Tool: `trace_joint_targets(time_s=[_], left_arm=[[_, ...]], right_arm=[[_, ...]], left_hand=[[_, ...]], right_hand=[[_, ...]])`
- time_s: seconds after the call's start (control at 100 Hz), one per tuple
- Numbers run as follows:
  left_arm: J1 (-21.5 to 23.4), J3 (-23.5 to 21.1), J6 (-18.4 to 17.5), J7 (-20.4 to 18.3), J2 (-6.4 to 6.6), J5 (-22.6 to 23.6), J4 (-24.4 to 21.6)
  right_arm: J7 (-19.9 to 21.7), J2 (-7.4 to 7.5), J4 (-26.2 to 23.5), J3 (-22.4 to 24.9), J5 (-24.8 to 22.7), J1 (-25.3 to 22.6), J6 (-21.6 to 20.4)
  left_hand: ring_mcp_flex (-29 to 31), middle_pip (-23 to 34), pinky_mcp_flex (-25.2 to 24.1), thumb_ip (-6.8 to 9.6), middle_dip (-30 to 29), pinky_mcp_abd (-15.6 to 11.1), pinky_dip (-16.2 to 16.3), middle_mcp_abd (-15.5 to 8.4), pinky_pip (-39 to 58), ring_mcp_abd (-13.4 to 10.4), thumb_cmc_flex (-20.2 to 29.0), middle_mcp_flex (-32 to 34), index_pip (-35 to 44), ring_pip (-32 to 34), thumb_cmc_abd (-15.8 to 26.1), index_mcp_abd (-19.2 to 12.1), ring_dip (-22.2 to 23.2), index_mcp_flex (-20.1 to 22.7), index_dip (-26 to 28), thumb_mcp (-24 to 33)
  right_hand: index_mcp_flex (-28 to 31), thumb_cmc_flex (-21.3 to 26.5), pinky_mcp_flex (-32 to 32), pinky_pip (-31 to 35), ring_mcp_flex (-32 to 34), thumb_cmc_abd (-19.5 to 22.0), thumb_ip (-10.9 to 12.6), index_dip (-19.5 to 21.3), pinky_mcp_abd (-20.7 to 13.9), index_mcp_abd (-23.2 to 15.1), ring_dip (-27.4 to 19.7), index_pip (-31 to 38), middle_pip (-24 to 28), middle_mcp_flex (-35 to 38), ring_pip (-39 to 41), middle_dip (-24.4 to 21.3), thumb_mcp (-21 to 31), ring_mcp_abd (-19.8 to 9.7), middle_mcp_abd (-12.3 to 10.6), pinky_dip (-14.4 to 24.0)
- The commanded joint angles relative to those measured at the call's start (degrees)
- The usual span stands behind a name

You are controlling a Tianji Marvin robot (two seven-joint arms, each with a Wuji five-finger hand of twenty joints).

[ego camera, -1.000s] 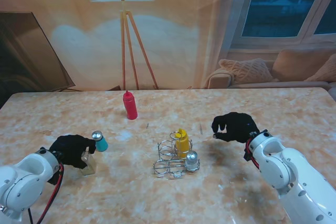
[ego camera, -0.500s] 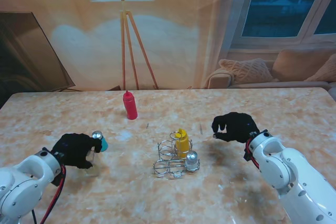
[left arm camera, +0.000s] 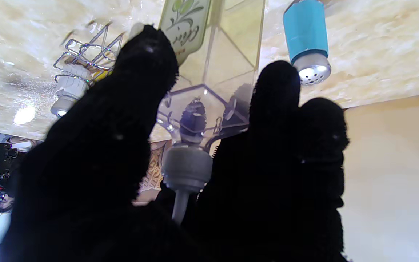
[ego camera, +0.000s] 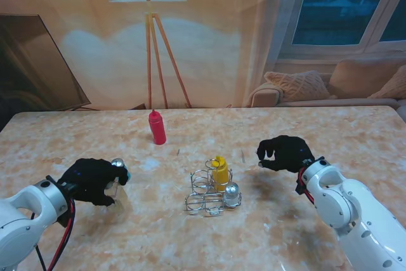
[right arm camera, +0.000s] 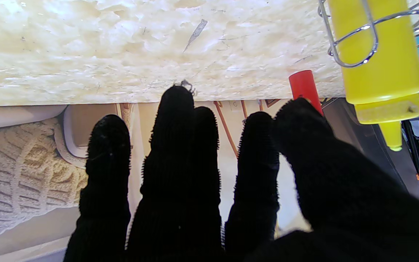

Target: Place the seasoning bottles into the rack

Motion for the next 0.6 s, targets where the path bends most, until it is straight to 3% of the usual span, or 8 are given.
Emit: trace_joint_targets(time_s=[0.0,0.59], left_arm=[[0.62,0.17,0.99,-0.33,-0.06,0.47,-1.34],[-3.97,7.81,9.04,-2.80,0.09,-3.16,-2.47]], right_arm=[[0.82,-0.22,-0.22,-0.06,-0.14,-0.57,-0.10],[1.20,-0.19,-0.05,-0.05,0.10,-0.35,-0.01]], left_hand=[[1.99,8.14,2.29,1.33,3.00,-2.93,0.00,-0.35,2.91,-3.84,8.56,6.22,9.34,2.84,3.92,1.71,-0.60,6.48,2.62,8.24],[2.62,13.37,3.93,1.74,0.15,-4.56,-0.80,1.00,5.90,-4.35,8.59,4.90,8.12,5.60,4.13,3.17,-2.31,6.98,3.60,7.42]], right_hand=[[0.30,1.07,0.05,0.35,0.07,-1.59,-0.29,-0.21,0.20,-1.47,0.47,0.91,0.24,1.14,0.54,1.92,1.57,-0.78,-1.02,-0.63],[0.33,1.09,0.10,0.13,0.05,-1.80,-0.35,-0.22,0.14,-1.52,0.43,0.89,0.11,1.12,0.42,1.92,1.72,-0.81,-0.99,-0.73]])
